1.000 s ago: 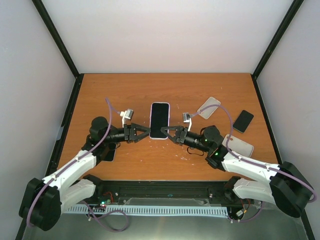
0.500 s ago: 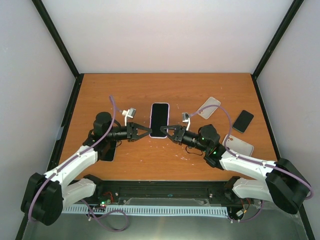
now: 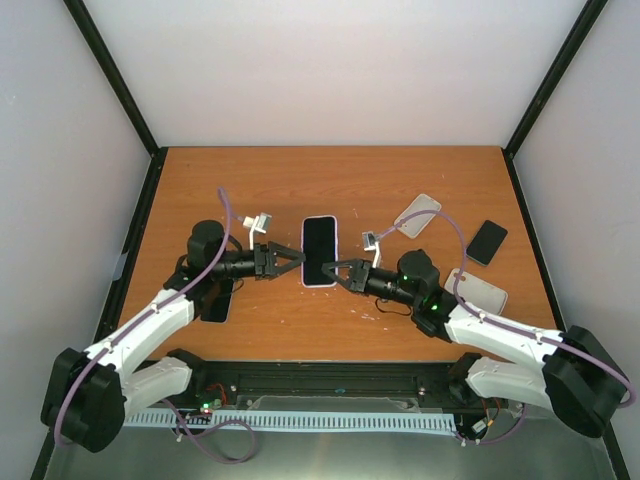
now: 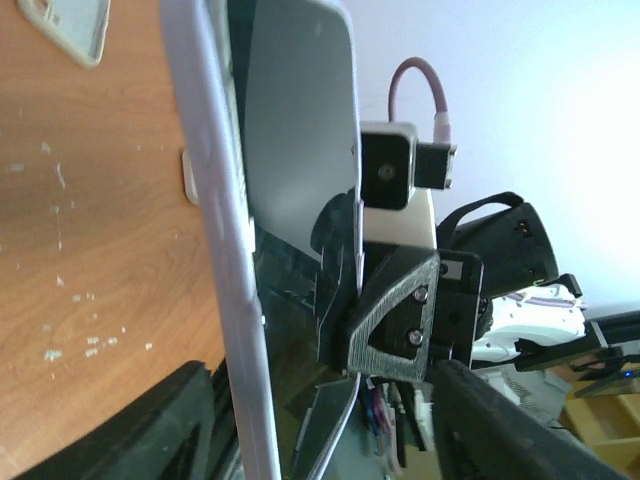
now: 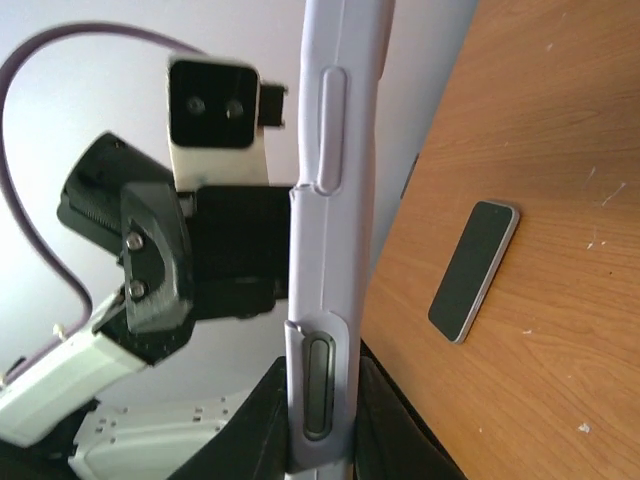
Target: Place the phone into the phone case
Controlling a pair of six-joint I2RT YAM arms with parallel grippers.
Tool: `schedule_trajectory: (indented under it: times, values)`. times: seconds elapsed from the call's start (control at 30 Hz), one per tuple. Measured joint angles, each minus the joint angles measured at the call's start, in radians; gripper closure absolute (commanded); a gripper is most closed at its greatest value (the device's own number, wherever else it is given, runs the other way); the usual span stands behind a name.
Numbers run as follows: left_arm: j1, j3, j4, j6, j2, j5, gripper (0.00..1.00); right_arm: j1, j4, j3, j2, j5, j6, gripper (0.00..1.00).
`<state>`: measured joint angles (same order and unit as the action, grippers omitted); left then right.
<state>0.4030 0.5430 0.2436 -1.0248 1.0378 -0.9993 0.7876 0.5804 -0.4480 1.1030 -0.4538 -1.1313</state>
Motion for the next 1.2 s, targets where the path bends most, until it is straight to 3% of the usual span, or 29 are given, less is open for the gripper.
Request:
schedule_trajectory:
  times: [0.23,0.33,0.5,0.67,0.8,1.0,1.2]
  values:
    - [0.0,0.04,0.024,0.048,-0.023,0.029,0.37,0.0,-0.046,0.011,-0.099,-0.109,0.087,0.87]
    - [0.0,0.04,0.062,0.043,-0.021,0.034,0.42,0.0,-0.047,0.015,-0.127,-0.159,0.105,0.87]
    - [0.0,0.039,0.157,0.014,-0.023,0.047,0.62,0.0,-0.051,0.021,-0.151,-0.217,0.122,0.87]
    - [0.0,0.034,0.198,0.004,-0.026,0.062,0.96,0.0,-0.065,0.024,-0.152,-0.243,0.135,0.86]
    - [0.0,0.033,0.211,-0.005,-0.025,0.062,1.0,0.0,-0.081,0.027,-0.151,-0.242,0.149,0.83]
    - [0.001,0.033,0.206,0.021,-0.016,0.059,1.0,0.0,-0.115,0.028,-0.165,-0.215,0.159,0.67]
    - [0.001,0.04,0.176,0.069,0.003,0.02,1.0,0.002,-0.244,0.0,-0.219,-0.141,0.206,0.42]
